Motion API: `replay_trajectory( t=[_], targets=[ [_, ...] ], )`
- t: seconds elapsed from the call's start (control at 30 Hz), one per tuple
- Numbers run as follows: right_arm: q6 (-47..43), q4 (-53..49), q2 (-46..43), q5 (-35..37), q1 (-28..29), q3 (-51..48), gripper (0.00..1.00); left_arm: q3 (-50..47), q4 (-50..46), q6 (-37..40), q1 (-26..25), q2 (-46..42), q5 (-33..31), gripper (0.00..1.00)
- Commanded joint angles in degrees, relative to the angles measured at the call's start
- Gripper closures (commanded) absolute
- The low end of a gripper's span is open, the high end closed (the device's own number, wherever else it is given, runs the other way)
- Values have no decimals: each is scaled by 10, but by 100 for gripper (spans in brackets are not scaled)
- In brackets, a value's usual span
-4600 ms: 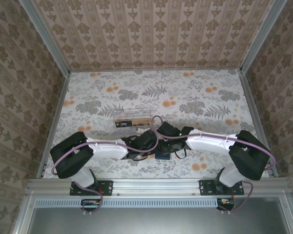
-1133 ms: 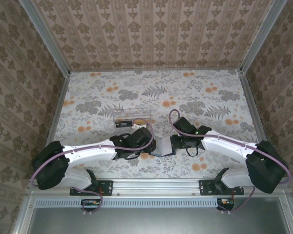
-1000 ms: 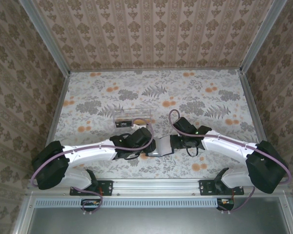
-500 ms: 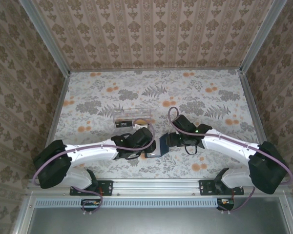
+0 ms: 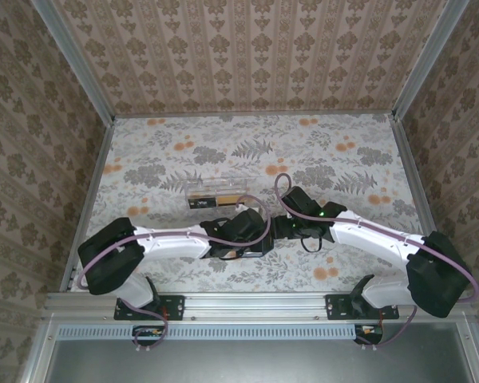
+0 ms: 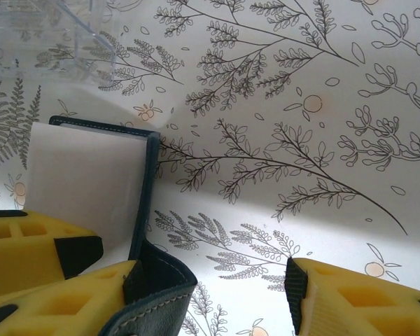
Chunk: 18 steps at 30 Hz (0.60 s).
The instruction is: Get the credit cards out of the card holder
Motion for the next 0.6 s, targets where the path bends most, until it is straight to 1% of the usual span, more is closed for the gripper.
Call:
replay_trajectory(
  t=[0.0, 0.1, 0.13, 0.2, 0.27, 0.37, 0.47, 0.57],
  targets=[
    [6, 11, 24, -23, 4, 13, 42, -13, -24, -1, 3, -47, -33, 67],
    [6, 13, 39, -18, 4, 11, 48, -37, -48, -14, 11, -89, -55, 65],
    [5, 15, 57, -15, 4, 8, 50, -45, -56, -18, 14, -100, -60, 65],
    [2, 16, 70, -11, 4, 4, 57, -64, -66, -26, 25, -124, -67, 64],
    [2, 13, 78, -2, 4, -1, 59, -84, -67, -32, 39, -143, -66, 63],
    [2, 17, 79, 1, 4, -7, 60, -109, -69, -39, 56, -166, -63, 61],
    [3, 22, 81, -3, 4, -11, 74, -123, -63, -38, 66, -172, -53, 61],
    [3, 24, 86, -5, 4, -11, 82, -128, -55, -38, 70, -163, -44, 61]
  ],
)
